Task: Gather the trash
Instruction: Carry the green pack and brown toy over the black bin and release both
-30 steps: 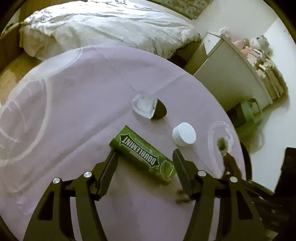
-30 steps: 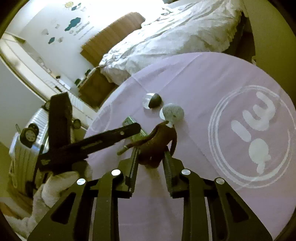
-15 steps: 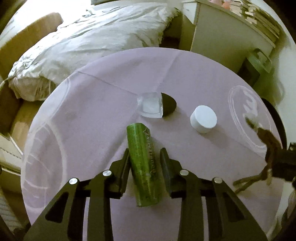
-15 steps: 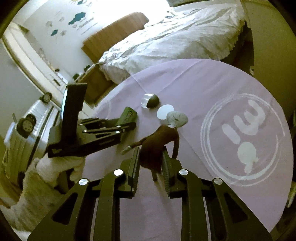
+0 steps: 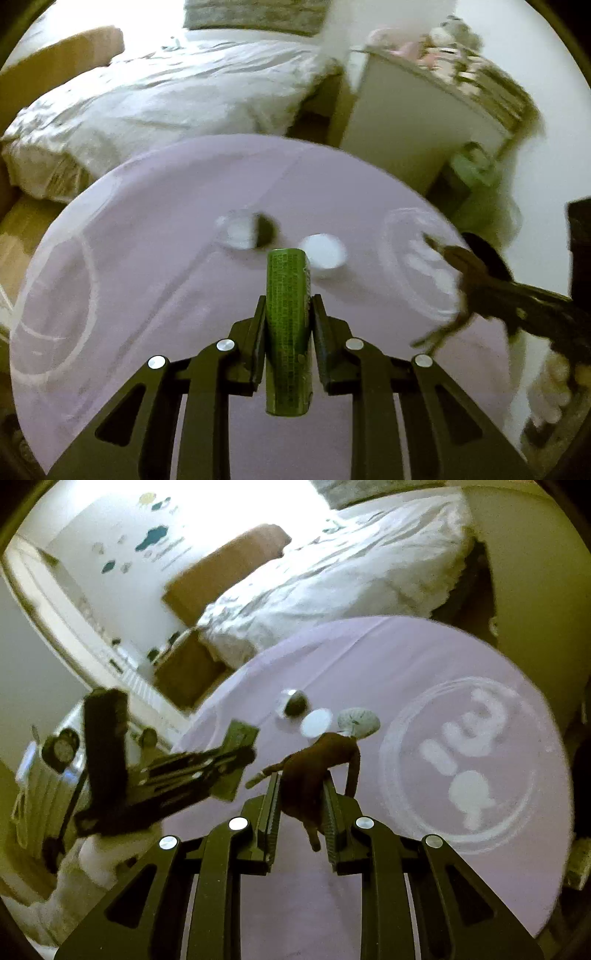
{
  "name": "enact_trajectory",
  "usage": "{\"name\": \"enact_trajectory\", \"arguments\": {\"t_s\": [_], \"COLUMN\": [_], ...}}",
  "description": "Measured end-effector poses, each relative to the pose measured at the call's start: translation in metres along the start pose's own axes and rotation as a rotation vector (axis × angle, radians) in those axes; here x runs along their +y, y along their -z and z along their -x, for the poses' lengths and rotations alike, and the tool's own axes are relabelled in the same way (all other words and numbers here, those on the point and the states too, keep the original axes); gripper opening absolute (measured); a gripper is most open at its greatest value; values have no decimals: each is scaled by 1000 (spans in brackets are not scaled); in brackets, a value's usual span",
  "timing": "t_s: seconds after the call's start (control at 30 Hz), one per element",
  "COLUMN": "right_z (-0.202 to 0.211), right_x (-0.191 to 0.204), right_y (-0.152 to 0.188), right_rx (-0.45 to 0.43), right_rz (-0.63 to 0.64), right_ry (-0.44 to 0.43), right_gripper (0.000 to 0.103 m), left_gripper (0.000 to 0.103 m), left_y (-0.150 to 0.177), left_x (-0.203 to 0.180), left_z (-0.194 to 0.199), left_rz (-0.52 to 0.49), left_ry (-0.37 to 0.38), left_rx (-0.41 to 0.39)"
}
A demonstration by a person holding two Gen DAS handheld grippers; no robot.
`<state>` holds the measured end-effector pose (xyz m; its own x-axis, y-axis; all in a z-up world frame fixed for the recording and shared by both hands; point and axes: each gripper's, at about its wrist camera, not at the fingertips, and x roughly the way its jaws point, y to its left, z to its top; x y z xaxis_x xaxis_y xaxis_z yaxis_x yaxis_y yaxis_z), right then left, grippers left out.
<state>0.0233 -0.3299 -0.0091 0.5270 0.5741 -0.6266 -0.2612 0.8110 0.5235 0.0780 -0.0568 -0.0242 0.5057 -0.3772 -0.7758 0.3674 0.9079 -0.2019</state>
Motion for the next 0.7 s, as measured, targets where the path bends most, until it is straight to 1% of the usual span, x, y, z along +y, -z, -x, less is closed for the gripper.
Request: {"name": "enact_trajectory", "arguments": {"t_s": [0.1,0.2,0.4,0.47,0.63,0.7], "right_z": [22,43,81,92,120,130], "right_x": [-18,-40,-86,-101,-144,-160], "right_y": [-1,0,7,9,21,27], "right_rx": [-45,-85,-148,-164,-203,-213], "right_rz": [-34,-70,-147,-170,-239,-265], "right_ry": [23,57,135,162,225,252], "right_gripper": [22,22,22,22,22,22], "left_gripper": [23,23,23,23,23,23], "left_y": [-7,-18,-33,-37,-36,-34], "left_x": [-35,-78,-140,-167,-219,-230], "left_z": [8,10,-11,-19,-40,-45], "left_rz": [-59,-139,-256,-297,-373,-385], "left_ry": [47,99,172,201,271,293], "left_rx": [-23,-38,-27,-24,-3,4]}}
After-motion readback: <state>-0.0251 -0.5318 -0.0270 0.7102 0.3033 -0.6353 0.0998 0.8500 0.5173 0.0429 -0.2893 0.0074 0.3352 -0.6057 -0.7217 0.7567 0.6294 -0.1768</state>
